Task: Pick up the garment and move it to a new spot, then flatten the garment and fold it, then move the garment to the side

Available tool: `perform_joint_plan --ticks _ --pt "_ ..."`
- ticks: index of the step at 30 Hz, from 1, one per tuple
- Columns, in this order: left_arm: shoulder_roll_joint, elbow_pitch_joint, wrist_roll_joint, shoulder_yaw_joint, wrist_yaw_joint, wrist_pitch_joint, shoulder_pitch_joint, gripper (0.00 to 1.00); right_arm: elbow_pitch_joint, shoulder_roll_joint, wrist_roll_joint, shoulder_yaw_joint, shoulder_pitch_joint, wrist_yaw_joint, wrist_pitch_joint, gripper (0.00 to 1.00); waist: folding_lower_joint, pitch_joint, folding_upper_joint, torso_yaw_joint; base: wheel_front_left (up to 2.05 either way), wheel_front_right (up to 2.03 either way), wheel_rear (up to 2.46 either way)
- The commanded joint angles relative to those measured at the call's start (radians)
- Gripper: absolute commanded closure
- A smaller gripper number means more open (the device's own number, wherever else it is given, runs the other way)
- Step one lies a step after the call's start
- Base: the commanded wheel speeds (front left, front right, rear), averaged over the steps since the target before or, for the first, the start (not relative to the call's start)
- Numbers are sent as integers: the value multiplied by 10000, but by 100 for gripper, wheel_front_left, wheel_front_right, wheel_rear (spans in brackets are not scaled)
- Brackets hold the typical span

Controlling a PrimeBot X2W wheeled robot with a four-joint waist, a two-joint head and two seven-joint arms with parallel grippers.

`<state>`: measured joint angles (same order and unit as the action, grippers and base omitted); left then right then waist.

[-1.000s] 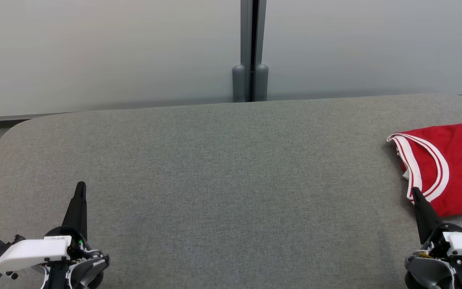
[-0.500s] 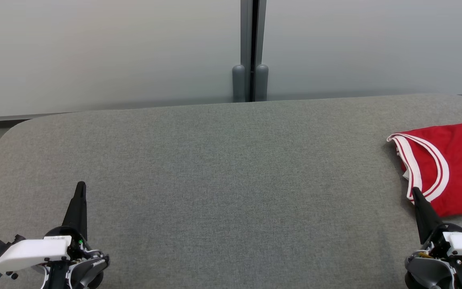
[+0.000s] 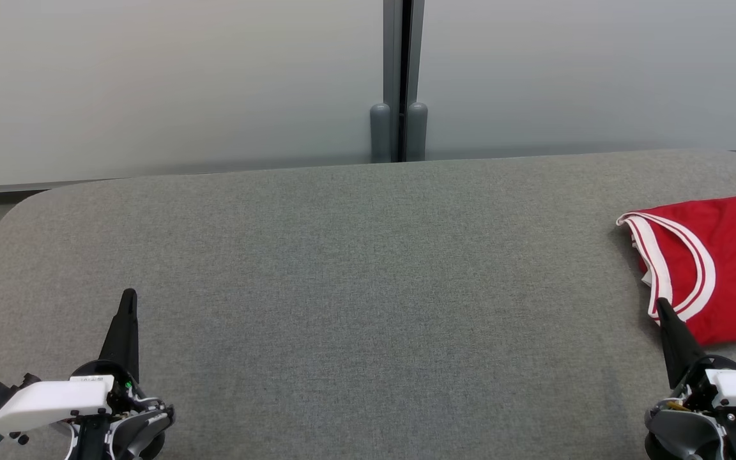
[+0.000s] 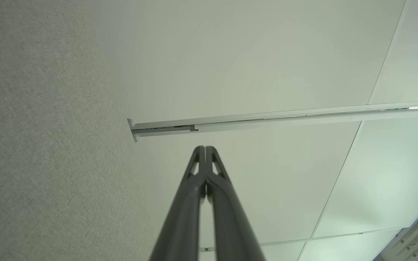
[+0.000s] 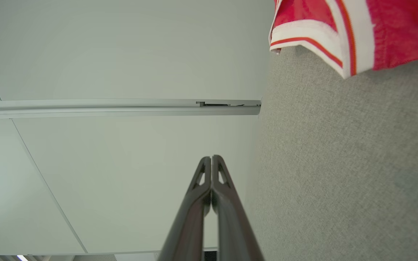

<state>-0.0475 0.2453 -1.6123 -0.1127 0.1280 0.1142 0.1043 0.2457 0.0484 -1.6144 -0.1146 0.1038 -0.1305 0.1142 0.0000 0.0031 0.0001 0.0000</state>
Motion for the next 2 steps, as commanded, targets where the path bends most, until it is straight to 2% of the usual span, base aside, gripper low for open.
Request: perform_joint_plan --ticks 1,2 --pt "-53 7 -14 -37 54 32 107 100 -22 32 29 -25 85 -4 31 100 0 0 -1 0 0 0 0" --pt "-53 7 -14 -37 55 32 107 100 -22 31 29 -25 85 -4 32 100 0 0 -1 0 0 0 0"
